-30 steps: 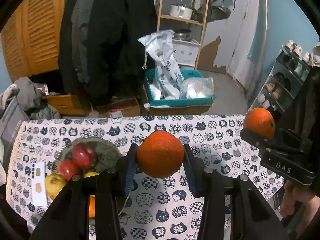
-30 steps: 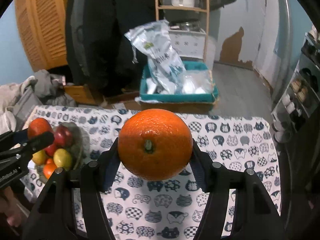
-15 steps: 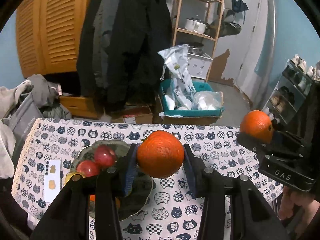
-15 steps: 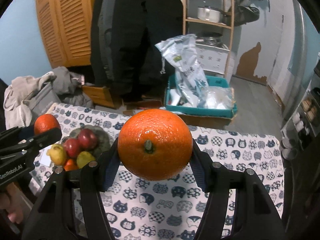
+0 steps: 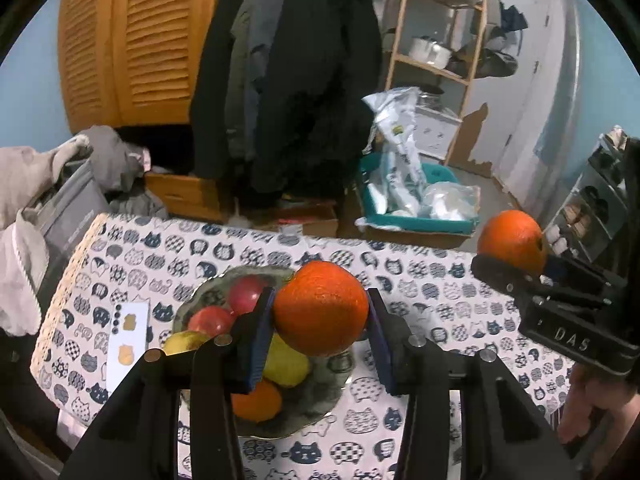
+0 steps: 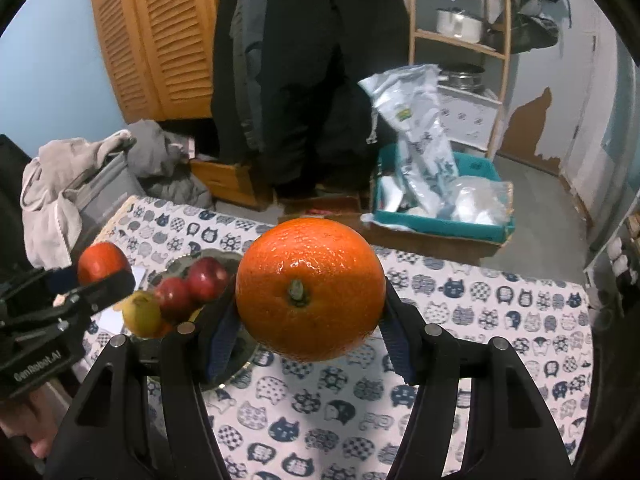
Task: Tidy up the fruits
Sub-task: 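Carry both held mandarins over the green glass bowl, then open the left tool over the bowl while the right tool releases its mandarin there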
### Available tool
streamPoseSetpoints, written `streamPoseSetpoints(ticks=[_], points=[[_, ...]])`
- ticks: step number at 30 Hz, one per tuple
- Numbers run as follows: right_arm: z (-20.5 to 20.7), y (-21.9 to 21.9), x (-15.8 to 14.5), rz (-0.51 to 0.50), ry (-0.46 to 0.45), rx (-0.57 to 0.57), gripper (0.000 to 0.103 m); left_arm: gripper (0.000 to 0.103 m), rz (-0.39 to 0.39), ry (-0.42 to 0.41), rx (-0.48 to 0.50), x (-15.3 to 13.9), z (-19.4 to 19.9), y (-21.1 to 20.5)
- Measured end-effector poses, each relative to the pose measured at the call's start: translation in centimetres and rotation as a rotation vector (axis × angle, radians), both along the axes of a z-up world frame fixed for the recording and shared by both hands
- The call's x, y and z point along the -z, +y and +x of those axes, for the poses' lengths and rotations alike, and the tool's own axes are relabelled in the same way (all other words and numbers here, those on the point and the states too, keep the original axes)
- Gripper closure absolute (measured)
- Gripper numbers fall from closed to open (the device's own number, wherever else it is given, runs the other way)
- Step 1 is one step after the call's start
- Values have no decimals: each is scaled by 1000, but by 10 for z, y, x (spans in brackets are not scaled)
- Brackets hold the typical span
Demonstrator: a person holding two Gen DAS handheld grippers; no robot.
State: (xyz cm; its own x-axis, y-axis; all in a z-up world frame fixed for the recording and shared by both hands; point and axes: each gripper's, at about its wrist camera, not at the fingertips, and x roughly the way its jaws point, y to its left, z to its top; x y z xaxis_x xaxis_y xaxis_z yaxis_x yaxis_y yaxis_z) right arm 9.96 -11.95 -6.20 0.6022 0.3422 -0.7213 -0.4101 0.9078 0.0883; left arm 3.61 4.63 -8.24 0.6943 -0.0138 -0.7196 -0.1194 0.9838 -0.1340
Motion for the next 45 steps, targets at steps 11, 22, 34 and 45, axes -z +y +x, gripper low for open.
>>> streamPoseSetpoints(ticks=[11,22,34,45], points=[[21,59,37,-6,85,-79,39,58,-20,144,-58,64,11,38],[39,97,83,-23,190,-130,39,58,-40,252,-77,114,20,53],[53,107,122,-26,293,-136,39,58,-79,324,-80,141,28,58],[57,116,141,-38,335,-154,39,45,-85,334,-55,144,32,57]])
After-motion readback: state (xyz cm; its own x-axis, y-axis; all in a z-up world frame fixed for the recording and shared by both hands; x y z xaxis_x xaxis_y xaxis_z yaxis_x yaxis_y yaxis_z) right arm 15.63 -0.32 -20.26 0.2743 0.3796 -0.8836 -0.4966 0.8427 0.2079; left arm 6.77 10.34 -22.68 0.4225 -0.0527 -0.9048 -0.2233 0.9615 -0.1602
